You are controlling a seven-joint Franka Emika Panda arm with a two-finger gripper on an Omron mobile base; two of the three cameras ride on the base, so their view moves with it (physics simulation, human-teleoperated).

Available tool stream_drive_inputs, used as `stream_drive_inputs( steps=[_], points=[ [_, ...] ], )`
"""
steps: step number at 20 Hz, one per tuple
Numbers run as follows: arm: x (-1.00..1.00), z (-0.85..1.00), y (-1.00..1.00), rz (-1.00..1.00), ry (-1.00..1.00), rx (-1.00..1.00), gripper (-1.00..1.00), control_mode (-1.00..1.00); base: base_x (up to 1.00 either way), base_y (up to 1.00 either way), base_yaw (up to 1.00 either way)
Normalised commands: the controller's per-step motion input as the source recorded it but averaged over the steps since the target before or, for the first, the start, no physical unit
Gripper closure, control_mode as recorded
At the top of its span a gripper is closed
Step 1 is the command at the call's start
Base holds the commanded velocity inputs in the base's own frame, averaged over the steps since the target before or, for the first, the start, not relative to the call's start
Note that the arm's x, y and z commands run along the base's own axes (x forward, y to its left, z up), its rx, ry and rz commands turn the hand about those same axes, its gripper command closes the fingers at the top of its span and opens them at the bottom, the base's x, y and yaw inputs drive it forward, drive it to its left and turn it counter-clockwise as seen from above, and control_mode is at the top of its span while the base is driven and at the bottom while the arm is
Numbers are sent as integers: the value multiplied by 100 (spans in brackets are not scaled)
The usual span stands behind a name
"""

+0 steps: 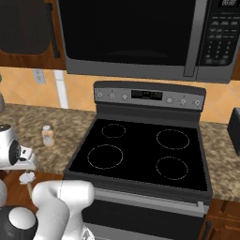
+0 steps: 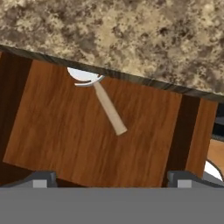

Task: Pick the pizza cutter from the drawer and place it on the counter.

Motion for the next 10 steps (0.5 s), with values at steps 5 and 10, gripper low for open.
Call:
stream_drive_inputs(
  steps=[5, 10],
  points=[
    [0, -68, 0, 0, -4, 0, -100, -100, 0, 0, 0],
    [0, -40, 1, 0, -1, 0, -100, -100, 0, 0, 0]
  ],
)
